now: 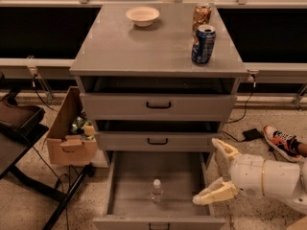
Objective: Pick water bottle from bottom drawer and place on counter
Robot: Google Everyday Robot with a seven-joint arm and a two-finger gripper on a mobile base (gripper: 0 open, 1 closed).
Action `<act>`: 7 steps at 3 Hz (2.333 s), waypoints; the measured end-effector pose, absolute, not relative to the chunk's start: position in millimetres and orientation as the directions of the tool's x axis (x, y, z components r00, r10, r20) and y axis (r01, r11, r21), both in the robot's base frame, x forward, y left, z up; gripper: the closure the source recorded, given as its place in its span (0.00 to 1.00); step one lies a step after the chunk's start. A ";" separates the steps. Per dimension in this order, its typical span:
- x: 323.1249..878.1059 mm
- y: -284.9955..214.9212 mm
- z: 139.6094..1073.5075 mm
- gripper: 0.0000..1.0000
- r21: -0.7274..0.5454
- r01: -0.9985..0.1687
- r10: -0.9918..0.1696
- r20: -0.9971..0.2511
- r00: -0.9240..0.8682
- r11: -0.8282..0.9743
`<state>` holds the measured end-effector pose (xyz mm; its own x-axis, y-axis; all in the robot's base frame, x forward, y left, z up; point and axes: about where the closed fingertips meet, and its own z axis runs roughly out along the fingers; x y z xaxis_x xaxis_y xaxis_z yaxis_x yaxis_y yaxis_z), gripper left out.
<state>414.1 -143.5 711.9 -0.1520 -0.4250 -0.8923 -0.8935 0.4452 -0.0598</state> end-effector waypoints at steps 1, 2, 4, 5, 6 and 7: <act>447.4 -156.8 689.5 0.00 -0.149 -0.830 -0.337 -0.940 -0.049 0.537; 462.3 -159.7 666.6 0.00 -0.193 -0.834 -0.340 -0.940 0.007 0.517; 466.9 -140.9 619.7 0.00 -0.136 -0.848 -0.320 -0.946 -0.041 0.513; 480.4 -115.5 574.9 0.00 -0.097 -0.824 -0.251 -0.966 -0.056 0.558; 504.2 -88.7 517.7 0.00 -0.084 -0.794 -0.203 -0.978 -0.051 0.602; 524.4 -64.3 445.5 0.00 -0.037 -0.788 -0.161 -0.984 -0.079 0.614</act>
Offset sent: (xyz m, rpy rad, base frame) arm 0.0448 -0.0366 -0.0502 0.0466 -0.0231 -0.0299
